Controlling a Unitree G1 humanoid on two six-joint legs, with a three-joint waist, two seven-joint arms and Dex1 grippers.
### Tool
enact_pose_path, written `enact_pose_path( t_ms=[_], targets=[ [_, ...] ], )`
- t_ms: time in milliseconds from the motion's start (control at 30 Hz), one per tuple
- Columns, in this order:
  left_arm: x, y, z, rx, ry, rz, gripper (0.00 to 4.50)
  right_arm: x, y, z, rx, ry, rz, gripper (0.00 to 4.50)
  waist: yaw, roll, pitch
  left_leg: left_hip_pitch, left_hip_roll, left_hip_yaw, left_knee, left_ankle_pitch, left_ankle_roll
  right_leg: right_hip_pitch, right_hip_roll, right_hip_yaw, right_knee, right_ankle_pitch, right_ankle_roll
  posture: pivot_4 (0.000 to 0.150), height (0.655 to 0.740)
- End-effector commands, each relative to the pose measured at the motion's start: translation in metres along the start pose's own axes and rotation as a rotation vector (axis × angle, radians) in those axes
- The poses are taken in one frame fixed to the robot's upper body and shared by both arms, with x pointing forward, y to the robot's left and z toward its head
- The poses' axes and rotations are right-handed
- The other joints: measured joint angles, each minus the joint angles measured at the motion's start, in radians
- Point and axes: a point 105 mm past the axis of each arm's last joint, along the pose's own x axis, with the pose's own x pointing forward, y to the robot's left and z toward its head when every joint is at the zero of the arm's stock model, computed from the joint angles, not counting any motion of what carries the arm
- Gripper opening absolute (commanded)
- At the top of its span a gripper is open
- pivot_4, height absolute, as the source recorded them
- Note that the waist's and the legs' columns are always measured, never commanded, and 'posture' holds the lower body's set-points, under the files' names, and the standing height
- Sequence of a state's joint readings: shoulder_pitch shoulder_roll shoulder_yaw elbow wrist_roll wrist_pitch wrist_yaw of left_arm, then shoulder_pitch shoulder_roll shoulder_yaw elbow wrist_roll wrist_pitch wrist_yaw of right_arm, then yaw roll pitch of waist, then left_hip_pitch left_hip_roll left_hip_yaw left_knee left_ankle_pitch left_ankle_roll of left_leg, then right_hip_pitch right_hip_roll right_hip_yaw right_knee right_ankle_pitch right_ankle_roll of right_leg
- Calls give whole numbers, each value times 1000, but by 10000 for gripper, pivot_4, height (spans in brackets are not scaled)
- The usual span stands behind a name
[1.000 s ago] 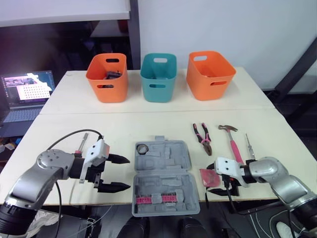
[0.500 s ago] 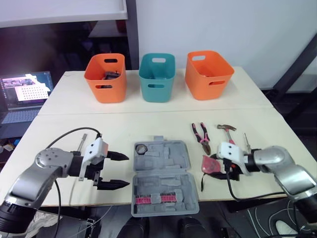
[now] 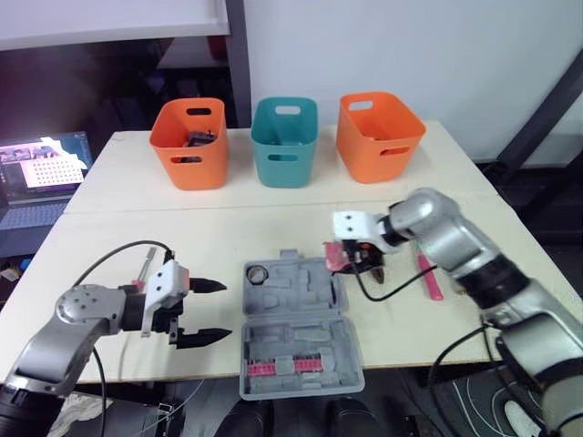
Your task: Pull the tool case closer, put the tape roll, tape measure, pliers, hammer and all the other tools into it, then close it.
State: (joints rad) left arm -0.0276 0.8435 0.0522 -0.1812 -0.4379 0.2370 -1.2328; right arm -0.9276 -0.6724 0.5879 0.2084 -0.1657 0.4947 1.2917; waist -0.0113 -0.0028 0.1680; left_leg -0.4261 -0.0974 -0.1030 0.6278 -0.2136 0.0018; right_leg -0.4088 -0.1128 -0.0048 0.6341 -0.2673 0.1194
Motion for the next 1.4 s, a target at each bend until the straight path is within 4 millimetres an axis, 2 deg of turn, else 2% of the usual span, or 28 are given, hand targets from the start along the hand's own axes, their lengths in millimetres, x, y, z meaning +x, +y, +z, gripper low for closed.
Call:
enact_pose_path(
  t_ms=[33,300,533,633,767,1100,1167,1233,1400],
  targets=[
    [-22,11,1,34,19,78,45000,7,-6,5,-29,40,3,28146,-2,0,0,0,0,0,0,0,0,-1,0,0,1,0,0,1500,7329],
    [-29,-8,-3,18,13,47,45000,29,-2,16,-39,46,34,28146,-6,0,0,1,0,0,0,1,-2,-2,1,0,4,0,0,1500,7329],
    [-28,-9,-7,19,15,44,45000,45,-4,19,-74,63,39,28146,-6,0,0,1,0,0,0,2,-3,-4,1,0,9,0,0,1500,7329],
    [-28,-10,-13,25,34,38,45000,51,-3,14,-82,82,46,28146,-7,0,0,1,0,0,0,2,-4,-5,1,0,11,0,0,1500,7329],
    [-28,-12,-16,25,37,33,45000,56,-5,9,-86,100,47,28146,-6,0,0,1,0,0,0,2,-4,-6,1,0,12,0,-1,1500,7329],
    [-20,-16,-16,15,23,23,45000,55,-11,14,-102,84,15,28146,-9,0,0,2,0,0,0,3,-5,-5,4,1,13,0,-1,1500,7329],
    [-20,-16,-16,14,22,20,45000,53,-14,16,-115,79,-5,38454,-9,0,0,2,0,0,0,3,-5,-5,4,1,13,0,-1,1500,7329],
    [-19,-16,-15,14,21,17,45000,47,-17,20,-153,77,-32,44806,-8,0,0,3,0,0,0,3,-5,-5,4,1,13,0,-1,1500,7329],
    [-17,-14,-14,16,20,10,45000,22,-14,28,-140,24,-44,44806,-5,0,0,2,0,0,-1,3,-5,-6,4,1,13,0,-1,1500,7329]
  ],
)
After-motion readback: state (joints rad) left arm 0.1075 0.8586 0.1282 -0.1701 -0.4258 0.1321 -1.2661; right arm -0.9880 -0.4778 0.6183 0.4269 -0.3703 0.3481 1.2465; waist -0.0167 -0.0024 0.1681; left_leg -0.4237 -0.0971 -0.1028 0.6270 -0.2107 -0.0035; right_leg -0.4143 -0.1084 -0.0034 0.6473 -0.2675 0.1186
